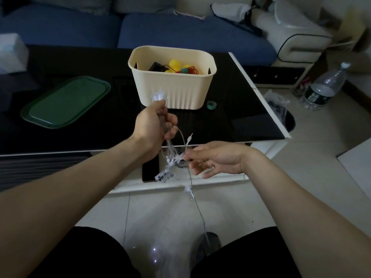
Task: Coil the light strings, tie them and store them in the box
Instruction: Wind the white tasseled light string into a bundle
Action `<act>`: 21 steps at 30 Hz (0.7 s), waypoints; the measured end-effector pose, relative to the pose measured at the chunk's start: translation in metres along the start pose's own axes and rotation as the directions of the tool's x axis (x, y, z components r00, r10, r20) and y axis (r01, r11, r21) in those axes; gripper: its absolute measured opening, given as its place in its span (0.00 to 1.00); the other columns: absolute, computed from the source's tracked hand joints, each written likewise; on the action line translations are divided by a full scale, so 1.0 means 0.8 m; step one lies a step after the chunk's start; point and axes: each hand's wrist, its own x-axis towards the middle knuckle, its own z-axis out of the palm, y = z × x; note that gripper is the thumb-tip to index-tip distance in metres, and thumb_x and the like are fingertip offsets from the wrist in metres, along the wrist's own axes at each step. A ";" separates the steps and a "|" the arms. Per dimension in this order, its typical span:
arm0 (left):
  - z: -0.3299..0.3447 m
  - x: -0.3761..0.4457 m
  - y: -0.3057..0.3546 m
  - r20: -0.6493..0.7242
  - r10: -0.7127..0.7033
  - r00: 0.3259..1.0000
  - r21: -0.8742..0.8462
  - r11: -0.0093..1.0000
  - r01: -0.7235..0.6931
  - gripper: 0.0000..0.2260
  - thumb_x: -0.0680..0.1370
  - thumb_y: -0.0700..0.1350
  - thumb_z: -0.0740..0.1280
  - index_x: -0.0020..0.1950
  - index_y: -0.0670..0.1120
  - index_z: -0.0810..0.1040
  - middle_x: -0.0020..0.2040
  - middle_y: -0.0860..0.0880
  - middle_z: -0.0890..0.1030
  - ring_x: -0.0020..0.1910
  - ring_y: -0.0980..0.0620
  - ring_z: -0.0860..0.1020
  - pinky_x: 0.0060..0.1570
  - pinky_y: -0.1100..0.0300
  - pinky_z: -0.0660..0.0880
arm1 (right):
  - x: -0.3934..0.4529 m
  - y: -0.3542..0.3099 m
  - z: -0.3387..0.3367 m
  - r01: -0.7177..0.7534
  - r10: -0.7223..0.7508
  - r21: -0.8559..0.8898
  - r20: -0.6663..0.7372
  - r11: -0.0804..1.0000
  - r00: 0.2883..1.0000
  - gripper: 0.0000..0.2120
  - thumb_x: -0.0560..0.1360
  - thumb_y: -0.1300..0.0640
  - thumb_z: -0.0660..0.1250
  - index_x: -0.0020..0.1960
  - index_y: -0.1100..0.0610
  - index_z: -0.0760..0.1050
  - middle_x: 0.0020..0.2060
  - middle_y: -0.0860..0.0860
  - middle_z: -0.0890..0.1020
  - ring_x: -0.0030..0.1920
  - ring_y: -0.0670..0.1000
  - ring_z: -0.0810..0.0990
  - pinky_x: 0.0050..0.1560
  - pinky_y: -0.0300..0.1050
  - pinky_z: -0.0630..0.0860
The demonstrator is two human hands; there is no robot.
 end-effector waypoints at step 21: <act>0.006 0.001 -0.014 0.094 -0.065 0.993 0.173 0.984 0.048 0.16 0.85 0.46 0.51 0.39 0.43 0.67 0.32 0.41 0.77 0.27 0.43 0.78 0.30 0.55 0.75 | -0.009 -0.019 -0.004 0.544 -0.390 0.448 -0.393 0.710 0.833 0.10 0.71 0.57 0.70 0.52 0.57 0.83 0.41 0.48 0.85 0.40 0.44 0.82 0.34 0.36 0.77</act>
